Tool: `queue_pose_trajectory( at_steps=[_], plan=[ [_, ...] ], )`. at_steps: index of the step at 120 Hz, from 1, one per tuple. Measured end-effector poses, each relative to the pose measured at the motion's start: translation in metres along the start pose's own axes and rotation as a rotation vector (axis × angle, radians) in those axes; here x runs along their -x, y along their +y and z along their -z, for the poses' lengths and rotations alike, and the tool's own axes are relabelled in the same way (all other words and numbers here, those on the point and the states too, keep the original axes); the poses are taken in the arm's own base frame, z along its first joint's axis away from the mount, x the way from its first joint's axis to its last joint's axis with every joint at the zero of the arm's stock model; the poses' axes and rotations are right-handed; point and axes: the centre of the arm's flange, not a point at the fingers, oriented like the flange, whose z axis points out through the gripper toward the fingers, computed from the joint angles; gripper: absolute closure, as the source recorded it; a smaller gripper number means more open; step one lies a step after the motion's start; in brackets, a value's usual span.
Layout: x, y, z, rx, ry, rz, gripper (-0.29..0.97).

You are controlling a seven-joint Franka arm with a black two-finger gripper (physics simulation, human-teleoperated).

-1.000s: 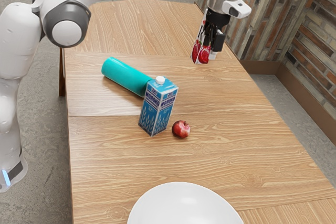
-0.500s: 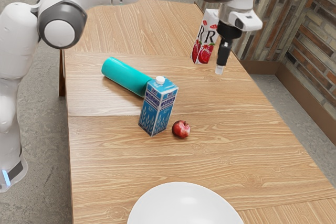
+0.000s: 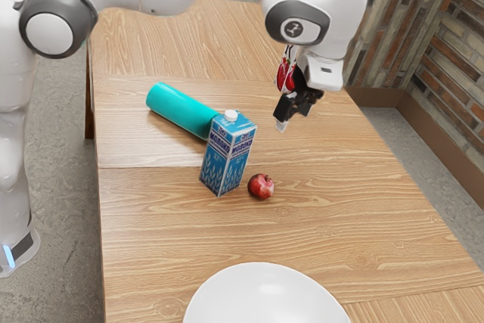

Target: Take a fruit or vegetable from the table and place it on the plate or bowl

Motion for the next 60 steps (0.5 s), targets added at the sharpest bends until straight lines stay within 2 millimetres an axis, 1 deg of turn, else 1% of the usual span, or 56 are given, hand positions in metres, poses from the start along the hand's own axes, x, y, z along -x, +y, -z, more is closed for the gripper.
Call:
queue_pose_trajectory(
  at_steps=[9, 24, 31, 39, 51, 60],
  plan=[
    [-0.002, -0.001, -0.004, -0.005, 0.007, -0.041, 0.0],
    [-0.005, 0.007, -0.027, 0.025, -0.002, -0.107, 0.0],
    [-0.006, 0.011, -0.034, 0.031, -0.003, -0.135, 0.0],
    [-0.011, 0.014, -0.036, 0.03, 0.005, -0.166, 0.0],
    [-0.019, 0.022, -0.033, 0.024, 0.022, -0.212, 0.0],
    [-0.012, 0.033, -0.03, 0.019, 0.021, -0.232, 0.0]
  ],
)
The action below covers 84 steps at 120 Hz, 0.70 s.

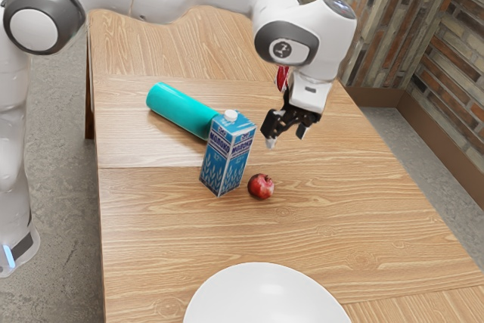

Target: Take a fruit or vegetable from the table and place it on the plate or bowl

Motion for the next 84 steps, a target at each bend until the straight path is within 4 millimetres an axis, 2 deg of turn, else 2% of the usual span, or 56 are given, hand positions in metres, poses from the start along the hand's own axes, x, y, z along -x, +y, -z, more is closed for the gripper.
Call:
queue_pose_trajectory(
  at_steps=[19, 31, 49, 84],
  plan=[
    [0.001, 0.011, -0.011, 0.009, 0.002, -0.037, 0.0],
    [-0.002, 0.009, -0.016, 0.009, 0.014, -0.054, 0.0],
    [-0.008, 0.001, -0.036, 0.029, 0.024, -0.072, 0.0],
    [-0.012, -0.001, -0.04, 0.038, 0.049, -0.004, 0.0]
  ],
)
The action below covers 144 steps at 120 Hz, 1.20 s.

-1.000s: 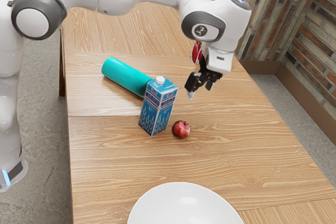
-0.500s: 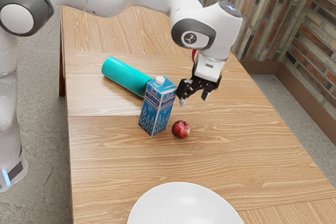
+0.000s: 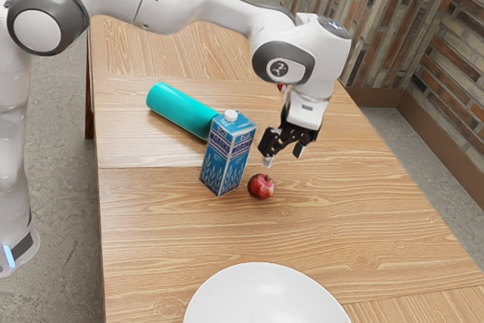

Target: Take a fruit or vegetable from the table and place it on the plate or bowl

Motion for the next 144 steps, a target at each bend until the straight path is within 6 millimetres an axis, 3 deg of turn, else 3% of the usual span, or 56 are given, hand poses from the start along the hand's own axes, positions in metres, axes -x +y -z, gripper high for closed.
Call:
queue_pose_trajectory(
  at_steps=[65, 92, 131, 144],
  plan=[
    [0.004, -0.006, -0.054, 0.079, -0.037, 0.119, 0.0],
    [0.009, 0.012, -0.068, 0.089, -0.056, 0.131, 0.0],
    [0.006, 0.003, -0.098, 0.109, -0.056, 0.144, 0.0],
    [0.006, 0.001, -0.101, 0.108, -0.054, 0.148, 0.2]
  ],
)
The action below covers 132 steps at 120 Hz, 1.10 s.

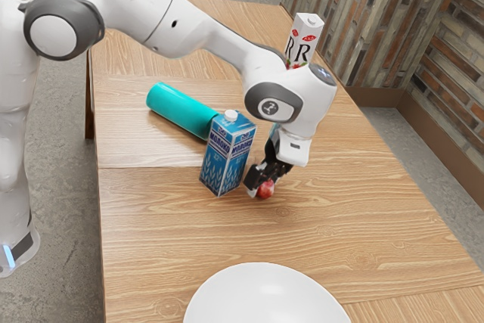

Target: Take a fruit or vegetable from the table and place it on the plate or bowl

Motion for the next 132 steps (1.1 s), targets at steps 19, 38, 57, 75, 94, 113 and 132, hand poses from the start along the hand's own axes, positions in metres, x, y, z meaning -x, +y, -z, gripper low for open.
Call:
queue_pose_trajectory(
  at_steps=[19, 38, 57, 75, 94, 113, 132],
  plan=[
    [0.0, -0.001, 0.0, -0.008, 0.003, 0.006, 0.32],
    [-0.003, -0.001, 0.052, -0.078, 0.049, 0.008, 0.32],
    [-0.052, 0.047, 0.095, -0.114, 0.088, -0.106, 0.33],
    [-0.111, 0.16, 0.142, -0.157, 0.138, -0.29, 0.34],
    [-0.151, 0.282, 0.156, -0.127, 0.166, -0.465, 0.33],
    [-0.215, 0.384, 0.138, -0.031, 0.198, -0.694, 0.34],
    [-0.276, 0.311, 0.125, 0.006, 0.237, -0.669, 0.34]
  ],
)
